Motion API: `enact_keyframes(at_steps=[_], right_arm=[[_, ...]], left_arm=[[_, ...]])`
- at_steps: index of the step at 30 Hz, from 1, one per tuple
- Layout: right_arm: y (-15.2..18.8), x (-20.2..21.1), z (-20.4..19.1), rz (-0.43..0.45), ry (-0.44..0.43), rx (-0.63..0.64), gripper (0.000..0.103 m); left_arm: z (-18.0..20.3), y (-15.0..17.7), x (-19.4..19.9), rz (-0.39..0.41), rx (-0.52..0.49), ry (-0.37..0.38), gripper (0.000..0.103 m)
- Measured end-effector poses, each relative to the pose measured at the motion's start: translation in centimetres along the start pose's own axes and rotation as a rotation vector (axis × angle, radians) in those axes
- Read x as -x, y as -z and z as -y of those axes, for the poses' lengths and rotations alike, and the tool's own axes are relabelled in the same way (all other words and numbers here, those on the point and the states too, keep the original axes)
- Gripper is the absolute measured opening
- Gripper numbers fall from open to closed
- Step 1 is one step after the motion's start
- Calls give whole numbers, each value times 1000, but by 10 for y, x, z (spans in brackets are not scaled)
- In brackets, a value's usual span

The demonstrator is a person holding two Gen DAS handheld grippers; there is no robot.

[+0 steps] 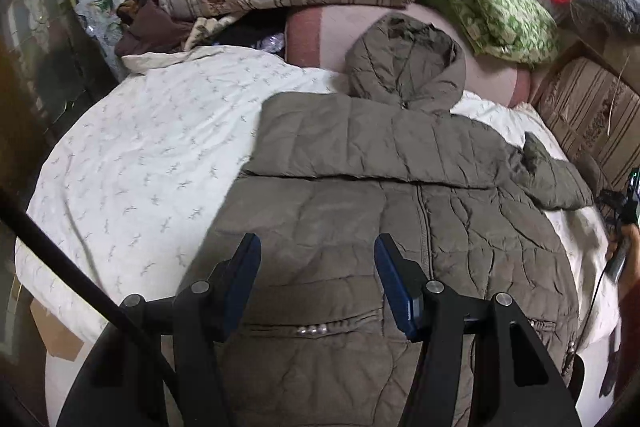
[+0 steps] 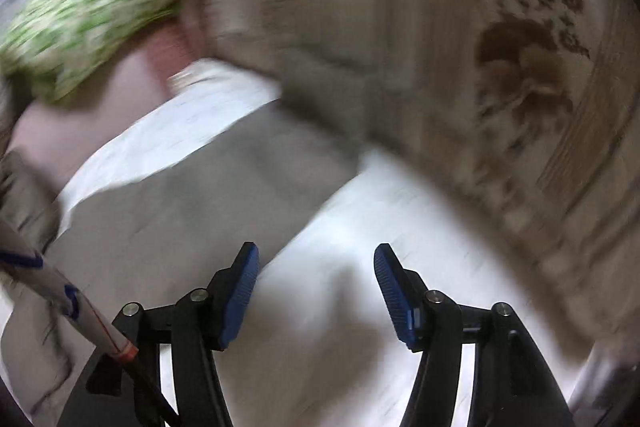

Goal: Fold large clothes

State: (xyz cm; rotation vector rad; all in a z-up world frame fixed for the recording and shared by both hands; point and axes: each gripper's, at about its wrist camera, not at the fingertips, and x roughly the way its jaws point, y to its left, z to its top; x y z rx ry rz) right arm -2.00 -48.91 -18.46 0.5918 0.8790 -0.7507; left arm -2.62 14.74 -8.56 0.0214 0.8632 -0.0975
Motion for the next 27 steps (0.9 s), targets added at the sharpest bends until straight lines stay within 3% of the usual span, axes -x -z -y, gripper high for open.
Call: enact_keyframes(at_steps=[6,7,8,10,13,18,24,27], right_arm=[[-55,-50,12,33,41,-63,67],[-63,-57,9,33,49,-57,40],[-70,-63,5,14,53,-46,6],[-73,-64,4,-15,51,-48,6],[-76,-35,2,46,13,-34,6],[-72,57,-22,163,-98,52,6],[-55,165,-94,222,-301,156,6],[-31,204,-154,219,-407,242,6]], left_arm=[[14,-7,-18,-37,-7,-46,58],[16,-7,-21,-43,-9,-51,58],[16,-7,-22,-45,-12,-55,58],[16,-7,-23,-42,-18,-67,58],[8,-6,-23,-45,-2,-58,58],[-9,0,-11,-23,25,-24,58],[-42,12,14,28,70,-23,58],[-68,20,23,34,115,-35,58]])
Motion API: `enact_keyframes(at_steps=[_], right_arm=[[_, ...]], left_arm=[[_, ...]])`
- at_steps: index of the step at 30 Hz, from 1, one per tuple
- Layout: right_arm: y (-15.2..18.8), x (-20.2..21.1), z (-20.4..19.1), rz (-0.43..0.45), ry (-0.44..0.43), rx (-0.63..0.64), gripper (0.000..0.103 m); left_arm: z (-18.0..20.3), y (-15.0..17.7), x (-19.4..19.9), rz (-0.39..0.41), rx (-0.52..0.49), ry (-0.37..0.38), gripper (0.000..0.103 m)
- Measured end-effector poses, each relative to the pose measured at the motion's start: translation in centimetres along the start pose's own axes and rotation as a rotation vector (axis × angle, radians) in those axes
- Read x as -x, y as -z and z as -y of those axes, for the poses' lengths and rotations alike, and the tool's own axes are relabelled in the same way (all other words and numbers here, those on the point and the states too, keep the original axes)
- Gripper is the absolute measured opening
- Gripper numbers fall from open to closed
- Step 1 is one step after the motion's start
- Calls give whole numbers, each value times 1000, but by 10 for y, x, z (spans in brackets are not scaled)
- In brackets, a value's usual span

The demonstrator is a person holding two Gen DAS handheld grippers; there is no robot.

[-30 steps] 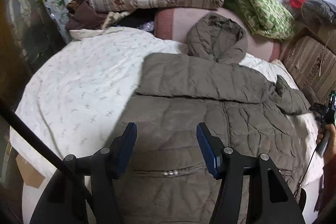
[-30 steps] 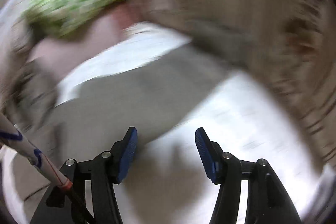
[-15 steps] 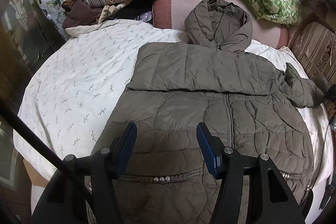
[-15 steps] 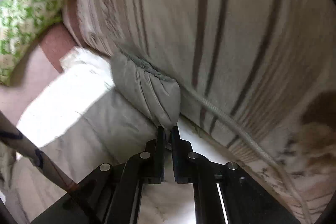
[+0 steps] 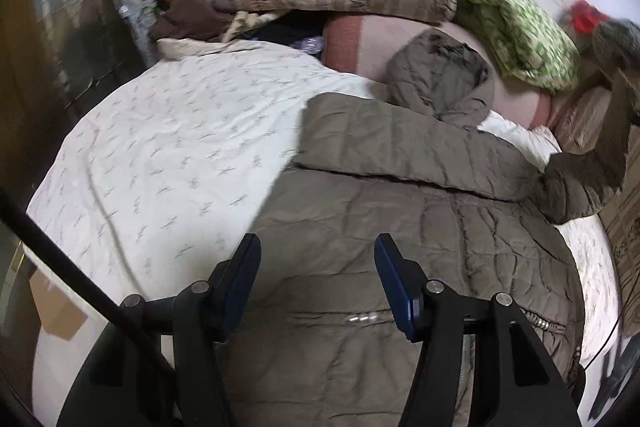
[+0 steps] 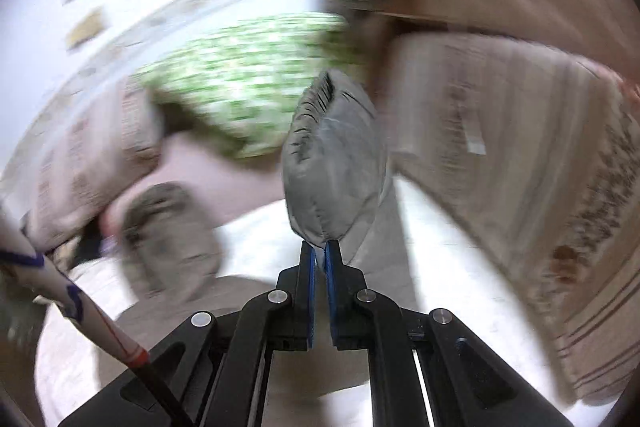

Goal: Fold large clothes

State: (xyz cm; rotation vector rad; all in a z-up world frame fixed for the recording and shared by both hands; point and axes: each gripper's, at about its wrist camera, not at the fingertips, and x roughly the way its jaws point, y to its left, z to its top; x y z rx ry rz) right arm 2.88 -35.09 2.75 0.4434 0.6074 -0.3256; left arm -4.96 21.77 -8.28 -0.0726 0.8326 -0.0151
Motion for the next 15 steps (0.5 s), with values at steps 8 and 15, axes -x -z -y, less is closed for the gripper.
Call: enact_keyframes(at_steps=[8,15], right_arm=[[73,-19,-204,-110,-270,252,6],[189,-105,-336,-333,-380,409,5]], left_arm=[[-65,14,14,51,70,-97,58],[-106,21,0,21,137,-115,58]])
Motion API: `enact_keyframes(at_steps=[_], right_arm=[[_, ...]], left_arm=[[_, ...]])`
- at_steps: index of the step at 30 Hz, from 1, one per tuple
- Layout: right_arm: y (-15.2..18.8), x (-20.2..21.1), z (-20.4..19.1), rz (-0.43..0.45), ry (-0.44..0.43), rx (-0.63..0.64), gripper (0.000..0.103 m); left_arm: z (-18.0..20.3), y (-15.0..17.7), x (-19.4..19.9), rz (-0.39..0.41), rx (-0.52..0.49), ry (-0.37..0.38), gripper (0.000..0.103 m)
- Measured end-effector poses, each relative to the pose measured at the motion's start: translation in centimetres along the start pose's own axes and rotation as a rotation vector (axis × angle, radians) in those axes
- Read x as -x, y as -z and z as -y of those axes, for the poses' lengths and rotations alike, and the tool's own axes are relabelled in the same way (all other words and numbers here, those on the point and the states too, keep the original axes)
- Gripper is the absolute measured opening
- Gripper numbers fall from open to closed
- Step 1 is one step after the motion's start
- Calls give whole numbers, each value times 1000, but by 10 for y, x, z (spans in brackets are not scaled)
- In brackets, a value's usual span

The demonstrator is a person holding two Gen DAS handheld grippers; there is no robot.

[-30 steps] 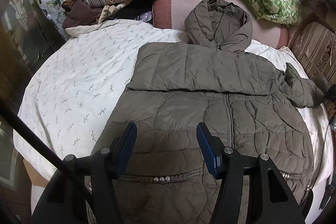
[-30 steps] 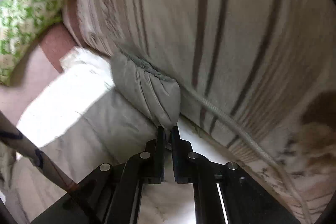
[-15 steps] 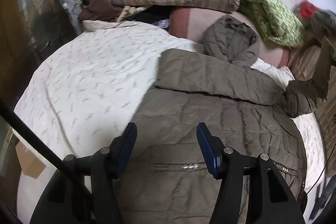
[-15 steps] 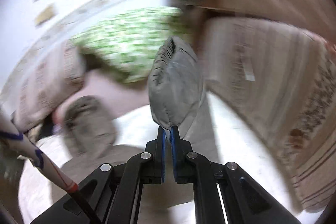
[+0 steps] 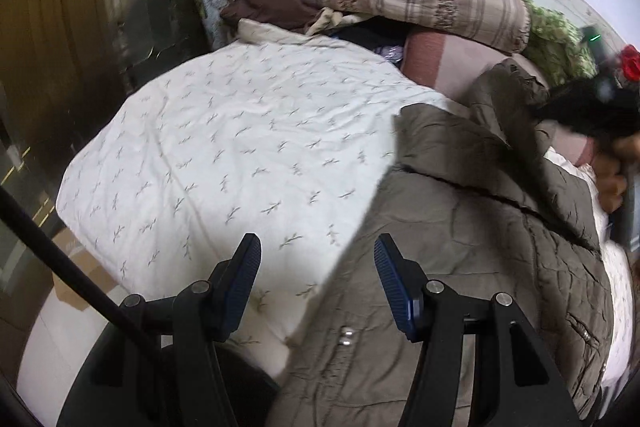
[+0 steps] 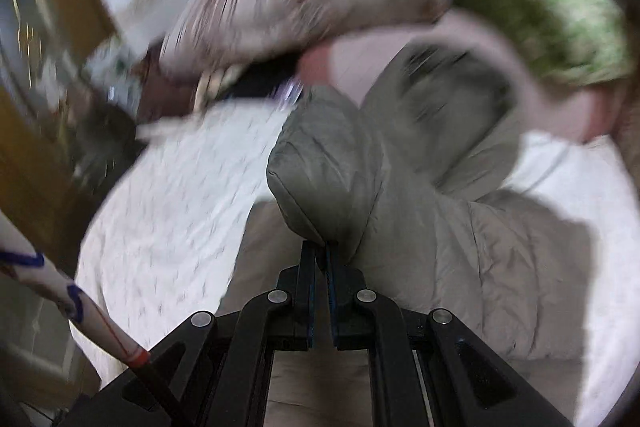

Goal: Fold large clothes

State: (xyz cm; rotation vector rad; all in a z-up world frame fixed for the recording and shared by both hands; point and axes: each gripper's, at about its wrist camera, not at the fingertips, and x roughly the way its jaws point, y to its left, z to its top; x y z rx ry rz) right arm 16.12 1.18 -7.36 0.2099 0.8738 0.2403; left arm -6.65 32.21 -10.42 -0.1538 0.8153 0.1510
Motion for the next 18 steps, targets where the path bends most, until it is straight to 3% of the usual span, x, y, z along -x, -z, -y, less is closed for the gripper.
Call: enact_keyframes(at_steps=[2,4,8,9,11,12,16,18], right_arm=[[12,-49,-23,-70,-7,57,5],[27,-90,-40,-119,40,110,5],[50,-123,-44,-172,71,107,9],[50,-119,-42,-166,56,106,14],[52,-98,-31,-149,24,104,57],[55,-83,-23,-120,33,103,62],[68,-33,19,-57,106,105,63],[76,-9,55,-30,193,87,63]], left_arm=[[-6,0,-6,-9,7,-6,58],[-12,0,-11,-22,18,-12,58],[-13,-4,-14,-25,26,1,58],[-12,-6,-14,-20,20,4,58],[-5,-11,-14,-12,0,18,58],[-1,-14,-14,-11,-9,31,58],[25,-26,-21,-21,-49,77,59],[42,-34,-26,-32,-71,102,59]])
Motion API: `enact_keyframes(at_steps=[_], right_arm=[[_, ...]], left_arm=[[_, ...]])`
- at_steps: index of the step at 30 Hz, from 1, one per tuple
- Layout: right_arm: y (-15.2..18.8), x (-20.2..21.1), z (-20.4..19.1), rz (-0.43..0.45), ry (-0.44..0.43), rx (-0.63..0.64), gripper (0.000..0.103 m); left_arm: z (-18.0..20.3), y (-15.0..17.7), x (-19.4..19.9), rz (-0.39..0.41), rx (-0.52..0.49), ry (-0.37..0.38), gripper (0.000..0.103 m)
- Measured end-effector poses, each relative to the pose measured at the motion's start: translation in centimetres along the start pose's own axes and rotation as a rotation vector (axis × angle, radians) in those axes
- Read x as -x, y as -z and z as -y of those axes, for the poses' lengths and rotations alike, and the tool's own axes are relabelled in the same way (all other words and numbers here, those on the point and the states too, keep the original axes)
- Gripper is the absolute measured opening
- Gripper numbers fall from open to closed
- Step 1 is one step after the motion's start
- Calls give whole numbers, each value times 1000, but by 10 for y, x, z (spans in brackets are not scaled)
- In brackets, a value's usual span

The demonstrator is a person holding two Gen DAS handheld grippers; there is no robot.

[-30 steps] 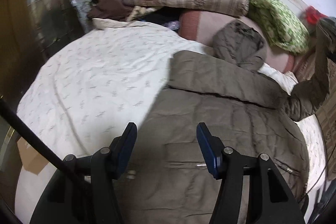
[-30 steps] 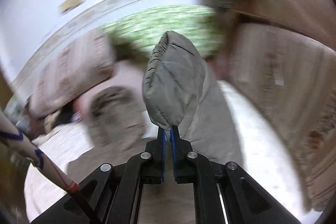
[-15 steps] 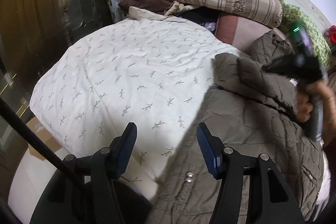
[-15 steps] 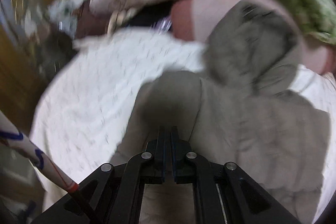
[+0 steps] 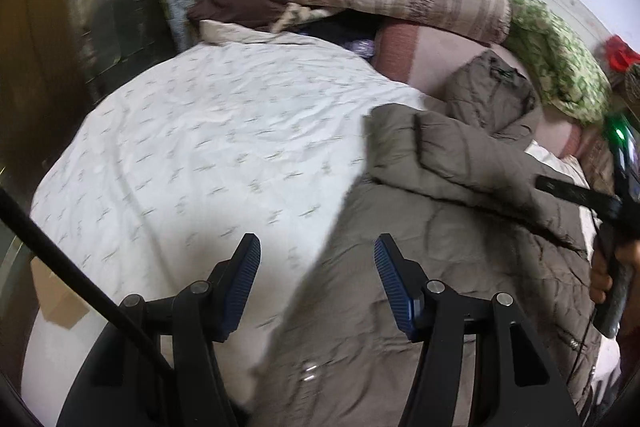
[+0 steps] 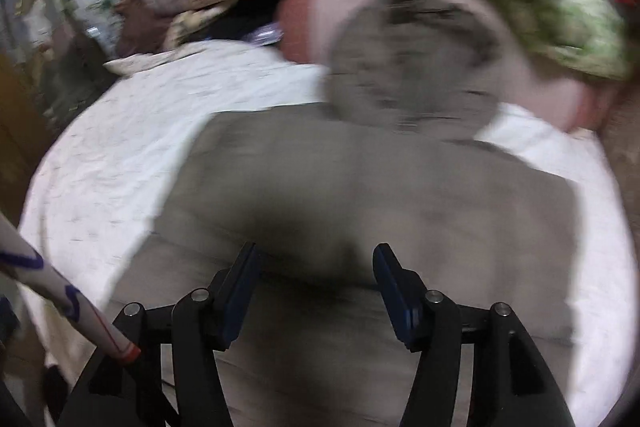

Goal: Fold large clothes

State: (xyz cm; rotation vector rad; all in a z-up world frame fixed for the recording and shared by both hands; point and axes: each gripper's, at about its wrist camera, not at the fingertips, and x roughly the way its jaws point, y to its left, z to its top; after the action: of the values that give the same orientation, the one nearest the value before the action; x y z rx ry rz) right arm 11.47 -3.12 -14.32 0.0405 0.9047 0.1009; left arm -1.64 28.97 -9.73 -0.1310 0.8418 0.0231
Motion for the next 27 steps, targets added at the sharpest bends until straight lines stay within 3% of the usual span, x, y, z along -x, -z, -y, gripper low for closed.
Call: enact_keyframes(at_steps=[5,10,12,16,18,20,24,27], right_arm=[[11,19,99,10,164,-156,62],[12,6,158,-11,197,-274,60],[10,-10,164,-31,195,-284,57],[9,-52,162,-90,158,-270,56],[8,-68,156,-105,163,-234,58],[6,-82,150,-120,161,-207,61],[5,-91,154,-130,140,-218,64],[4,-83,157,-122,140,-231,64]], left_arm=[[51,-38,-30,-20,-63,43,65],[95,-82,-102,-94,-53,108,65],[108,-94,-141,-143,-43,107,65],[126,-100,-213,-231,-51,-8,65],[132,-97,-239,-257,-73,-50,74],[132,-96,-244,-242,-70,-74,80],[133,-99,-241,-247,-95,-87,80],[127,-102,-215,-228,-91,-67,76]])
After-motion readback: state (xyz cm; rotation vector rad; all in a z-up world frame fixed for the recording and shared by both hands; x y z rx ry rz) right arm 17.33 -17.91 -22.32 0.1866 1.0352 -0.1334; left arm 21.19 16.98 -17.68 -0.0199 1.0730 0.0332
